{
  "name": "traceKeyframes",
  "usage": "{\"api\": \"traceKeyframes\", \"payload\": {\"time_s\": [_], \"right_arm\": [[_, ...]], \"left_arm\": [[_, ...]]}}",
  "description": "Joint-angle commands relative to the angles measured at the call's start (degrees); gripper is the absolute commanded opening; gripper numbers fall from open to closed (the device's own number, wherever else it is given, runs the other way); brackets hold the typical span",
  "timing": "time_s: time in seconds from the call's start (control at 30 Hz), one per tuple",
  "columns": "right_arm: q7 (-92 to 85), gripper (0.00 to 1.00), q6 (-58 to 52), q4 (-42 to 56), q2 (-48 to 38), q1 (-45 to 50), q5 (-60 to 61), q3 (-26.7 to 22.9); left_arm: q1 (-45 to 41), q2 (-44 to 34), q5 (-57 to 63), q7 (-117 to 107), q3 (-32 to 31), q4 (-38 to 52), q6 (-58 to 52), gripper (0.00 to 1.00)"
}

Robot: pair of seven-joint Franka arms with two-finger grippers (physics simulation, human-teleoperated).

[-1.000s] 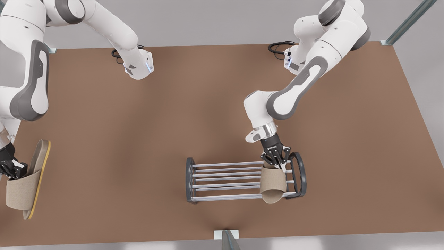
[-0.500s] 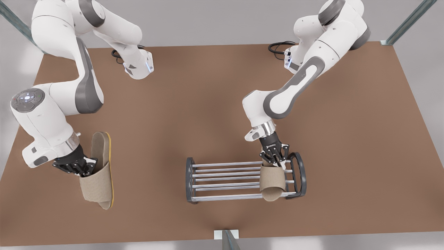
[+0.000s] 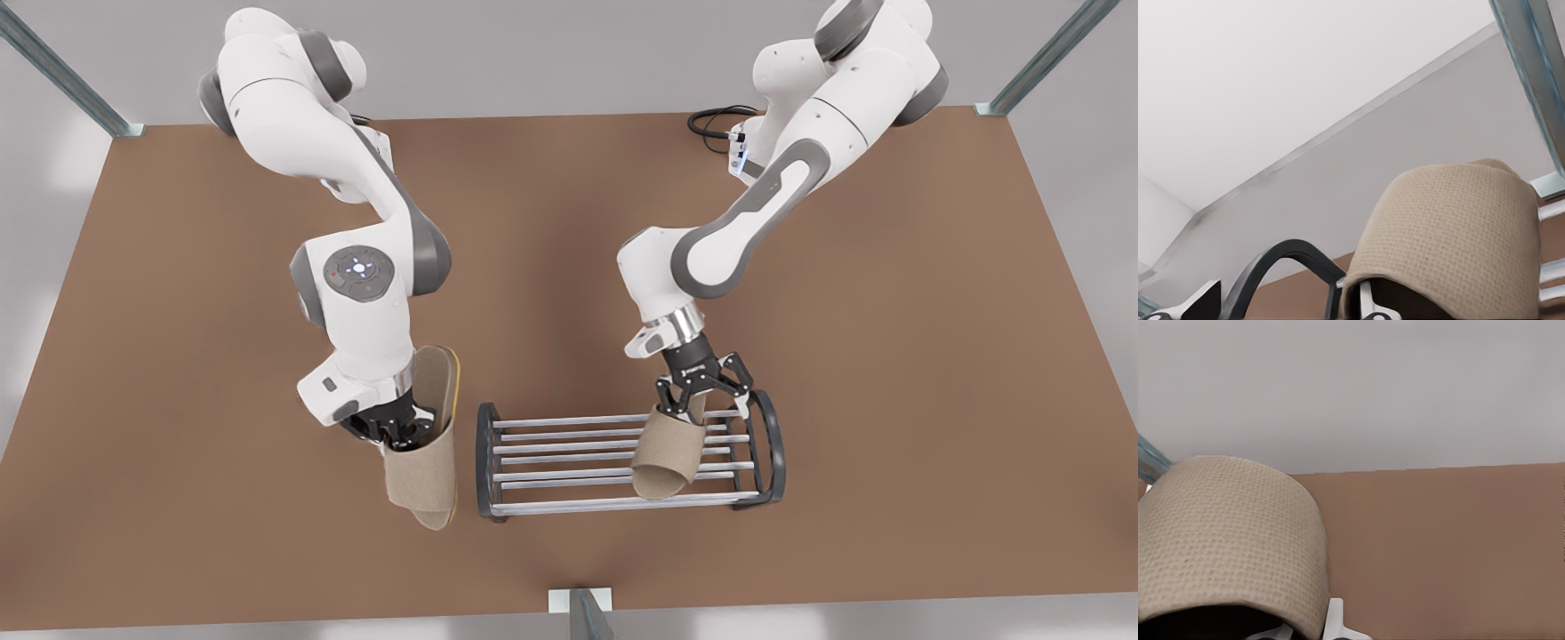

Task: Place the right shoe on the shoe rack with the right arm, and place the left shoe on the shoe rack with the left arm

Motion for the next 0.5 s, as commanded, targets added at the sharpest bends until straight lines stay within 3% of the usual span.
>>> {"api": "traceKeyframes", "payload": {"time_s": [0.0,0.1,0.4,0.47], "right_arm": [[22.05,0.21,-0.51,1.87,1.65,1.38,-0.41,-1.29],[25.74,0.21,0.81,1.96,3.14,6.3,-0.41,-5.43],[30.04,0.21,0.81,4.5,3.14,8.5,-0.41,-6.04],[31.1,0.21,0.81,4.42,3.14,9.12,-0.41,-6.22]], "left_arm": [[0.19,0.02,0.05,-0.14,0.03,0.31,-0.41,1.0],[0.37,0.02,0.14,0.03,0.03,1.02,-0.32,1.0],[0.28,0.9,-0.04,0.03,0.2,1.37,-0.32,1.0],[0.02,-0.24,-10.39,1.88,-2.78,2.33,-1.63,1.0]]}}
